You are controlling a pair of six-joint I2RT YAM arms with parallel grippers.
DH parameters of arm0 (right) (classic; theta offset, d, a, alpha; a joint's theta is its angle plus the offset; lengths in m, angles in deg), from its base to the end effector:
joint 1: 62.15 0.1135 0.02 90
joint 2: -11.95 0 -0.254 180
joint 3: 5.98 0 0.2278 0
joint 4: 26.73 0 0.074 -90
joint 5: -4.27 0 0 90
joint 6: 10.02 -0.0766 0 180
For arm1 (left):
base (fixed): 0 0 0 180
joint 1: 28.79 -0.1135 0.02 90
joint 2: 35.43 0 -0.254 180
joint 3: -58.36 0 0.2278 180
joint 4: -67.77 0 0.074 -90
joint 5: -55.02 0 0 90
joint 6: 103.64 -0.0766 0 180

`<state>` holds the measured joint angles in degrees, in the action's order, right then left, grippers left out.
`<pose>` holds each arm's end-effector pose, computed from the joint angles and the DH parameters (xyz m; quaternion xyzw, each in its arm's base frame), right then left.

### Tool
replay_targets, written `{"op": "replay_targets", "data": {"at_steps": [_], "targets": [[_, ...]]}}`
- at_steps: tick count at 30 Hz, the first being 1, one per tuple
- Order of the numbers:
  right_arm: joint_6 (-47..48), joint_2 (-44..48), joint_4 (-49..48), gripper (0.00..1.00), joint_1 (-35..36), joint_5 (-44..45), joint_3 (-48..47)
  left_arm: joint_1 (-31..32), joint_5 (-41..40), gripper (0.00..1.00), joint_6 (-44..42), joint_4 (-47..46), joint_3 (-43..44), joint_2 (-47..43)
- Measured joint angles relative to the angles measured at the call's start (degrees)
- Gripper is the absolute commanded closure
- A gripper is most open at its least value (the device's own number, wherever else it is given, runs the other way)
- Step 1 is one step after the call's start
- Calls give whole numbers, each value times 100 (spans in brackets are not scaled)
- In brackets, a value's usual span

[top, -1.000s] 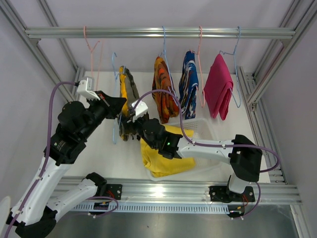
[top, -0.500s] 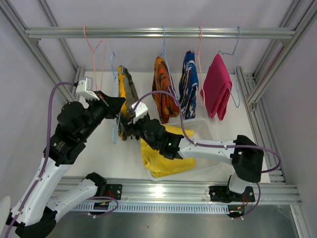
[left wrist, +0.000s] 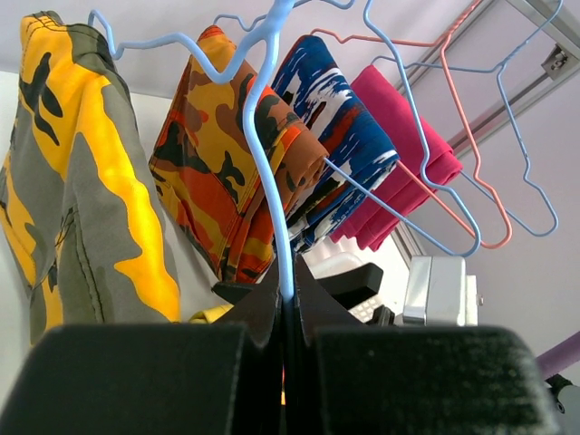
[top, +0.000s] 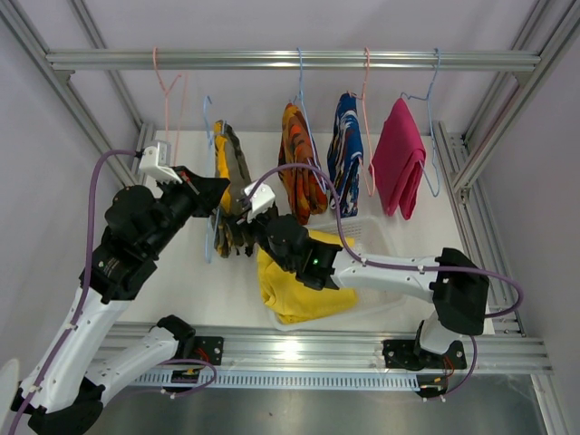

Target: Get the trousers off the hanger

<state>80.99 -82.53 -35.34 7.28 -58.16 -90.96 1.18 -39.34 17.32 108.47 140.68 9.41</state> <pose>0.1760 0.3680 0.3269 -0.2625 0.6618 0.2427 0.6590 0.1509 -0.0803 0.4228 -0.0324 0.7259 -0.3242 0.6057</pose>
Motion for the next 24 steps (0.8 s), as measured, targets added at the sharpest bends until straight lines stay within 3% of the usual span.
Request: {"op": "replay_targets", "data": {"at_steps": [18, 24], "targets": [[319, -767, -46, 28, -321, -105, -815, -28, -48, 100, -2, -81, -63, 4], [514, -1027, -468, 34, -332, -61, -857, -33, -61, 100, 0, -85, -63, 28]]}}
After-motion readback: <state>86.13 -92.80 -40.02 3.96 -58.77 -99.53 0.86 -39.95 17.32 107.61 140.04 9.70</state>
